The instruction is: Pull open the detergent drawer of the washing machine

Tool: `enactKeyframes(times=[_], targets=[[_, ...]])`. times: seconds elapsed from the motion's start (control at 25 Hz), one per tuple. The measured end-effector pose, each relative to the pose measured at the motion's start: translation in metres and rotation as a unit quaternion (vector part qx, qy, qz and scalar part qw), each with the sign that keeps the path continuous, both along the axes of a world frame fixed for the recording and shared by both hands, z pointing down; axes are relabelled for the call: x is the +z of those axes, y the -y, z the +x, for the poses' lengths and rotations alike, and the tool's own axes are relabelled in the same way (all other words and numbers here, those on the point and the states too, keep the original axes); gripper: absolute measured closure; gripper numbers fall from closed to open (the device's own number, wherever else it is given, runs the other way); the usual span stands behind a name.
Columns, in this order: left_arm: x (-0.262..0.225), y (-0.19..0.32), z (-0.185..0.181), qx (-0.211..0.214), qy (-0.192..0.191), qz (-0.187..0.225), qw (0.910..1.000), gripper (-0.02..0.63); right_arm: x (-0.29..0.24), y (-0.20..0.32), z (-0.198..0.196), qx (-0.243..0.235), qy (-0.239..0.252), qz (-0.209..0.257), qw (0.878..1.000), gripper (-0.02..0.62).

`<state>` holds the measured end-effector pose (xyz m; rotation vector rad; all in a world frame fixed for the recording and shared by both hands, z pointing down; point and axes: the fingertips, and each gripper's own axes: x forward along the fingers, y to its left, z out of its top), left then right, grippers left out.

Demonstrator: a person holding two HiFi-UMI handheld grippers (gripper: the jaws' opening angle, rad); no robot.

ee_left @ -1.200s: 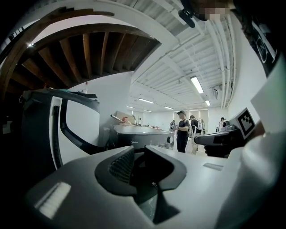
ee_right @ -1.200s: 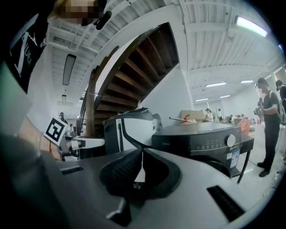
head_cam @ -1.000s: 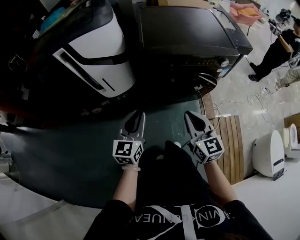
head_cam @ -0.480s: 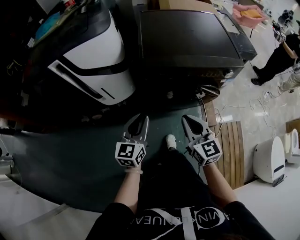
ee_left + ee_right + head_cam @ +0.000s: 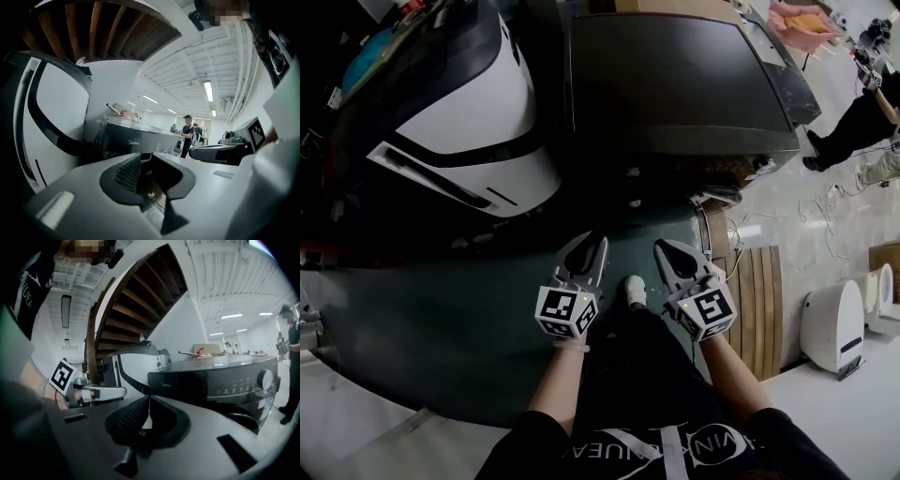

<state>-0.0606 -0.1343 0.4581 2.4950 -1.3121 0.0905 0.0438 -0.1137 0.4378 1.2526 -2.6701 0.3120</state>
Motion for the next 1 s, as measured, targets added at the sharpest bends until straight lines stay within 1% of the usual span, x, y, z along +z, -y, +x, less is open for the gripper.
enactKeyframes(times=[0.4,0.64,0.84,1.0], targets=[[0.039,0.042,0.016,-0.002,-0.028,-0.029,0.9992,0.548,0.039,0.037,-0.003,-0.008,0.005,-0.028,1.0,0.581],[0.058,0.061,0.021,-0.009,-0.051,-0.042,0.9978,0.548,0.055,0.057,-0.008,-0.011,0.011,-0.033,0.999,0.581],[0.071,0.077,0.031,-0.001,-0.065,-0.051,0.9966,0.548,0.068,0.071,-0.011,-0.008,0.015,-0.041,0.999,0.581],[0.076,0.092,0.035,-0.01,-0.09,-0.057,0.9942,0.548,0.077,0.079,-0.012,-0.008,0.014,-0.045,0.999,0.581]])
